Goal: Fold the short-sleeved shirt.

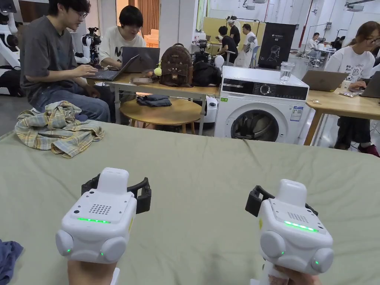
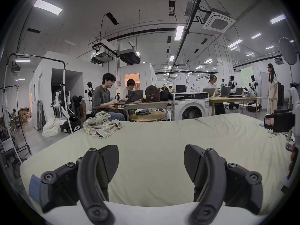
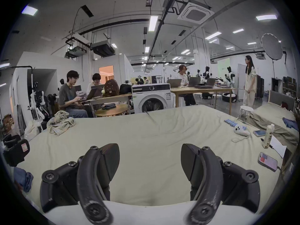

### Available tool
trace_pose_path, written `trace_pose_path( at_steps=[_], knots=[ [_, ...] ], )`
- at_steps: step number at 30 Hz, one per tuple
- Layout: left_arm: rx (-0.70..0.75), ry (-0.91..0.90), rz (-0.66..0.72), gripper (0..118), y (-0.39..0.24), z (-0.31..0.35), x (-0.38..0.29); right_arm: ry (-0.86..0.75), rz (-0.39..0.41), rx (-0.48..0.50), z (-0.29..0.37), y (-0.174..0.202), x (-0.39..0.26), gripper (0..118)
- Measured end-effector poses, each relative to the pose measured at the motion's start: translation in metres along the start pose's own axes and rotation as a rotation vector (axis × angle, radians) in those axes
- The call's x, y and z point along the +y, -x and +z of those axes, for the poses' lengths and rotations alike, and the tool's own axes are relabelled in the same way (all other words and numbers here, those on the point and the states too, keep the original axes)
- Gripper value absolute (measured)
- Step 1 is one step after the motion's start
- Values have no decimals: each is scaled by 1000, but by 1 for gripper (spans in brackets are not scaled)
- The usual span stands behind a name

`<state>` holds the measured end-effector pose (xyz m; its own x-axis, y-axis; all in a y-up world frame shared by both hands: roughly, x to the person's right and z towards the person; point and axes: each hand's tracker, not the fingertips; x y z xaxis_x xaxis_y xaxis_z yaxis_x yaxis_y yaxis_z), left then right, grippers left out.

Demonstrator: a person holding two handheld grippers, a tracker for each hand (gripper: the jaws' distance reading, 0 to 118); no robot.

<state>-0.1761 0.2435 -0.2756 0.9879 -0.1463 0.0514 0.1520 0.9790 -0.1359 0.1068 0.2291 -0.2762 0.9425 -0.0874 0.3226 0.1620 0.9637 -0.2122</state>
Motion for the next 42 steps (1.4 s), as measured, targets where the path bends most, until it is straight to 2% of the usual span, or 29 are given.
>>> trace_pose_path(
  at_steps=[10, 11, 20, 25, 42],
  knots=[
    [5, -12, 8, 84, -1, 2, 2, 11, -3, 34, 1, 0, 2, 80],
    [-6, -23, 96, 84, 1, 3, 2, 10, -2, 37, 1, 0, 3, 80],
    [-16, -18, 93, 84, 2, 3, 3, 5, 9, 57, 3, 1, 5, 80],
    [-4, -10, 103, 84, 1, 4, 2, 11, 48, 72, 1, 3, 6, 80],
    [-7, -20, 97, 84, 2, 4, 4, -12, 77, 36, 0, 3, 3, 80]
  ],
)
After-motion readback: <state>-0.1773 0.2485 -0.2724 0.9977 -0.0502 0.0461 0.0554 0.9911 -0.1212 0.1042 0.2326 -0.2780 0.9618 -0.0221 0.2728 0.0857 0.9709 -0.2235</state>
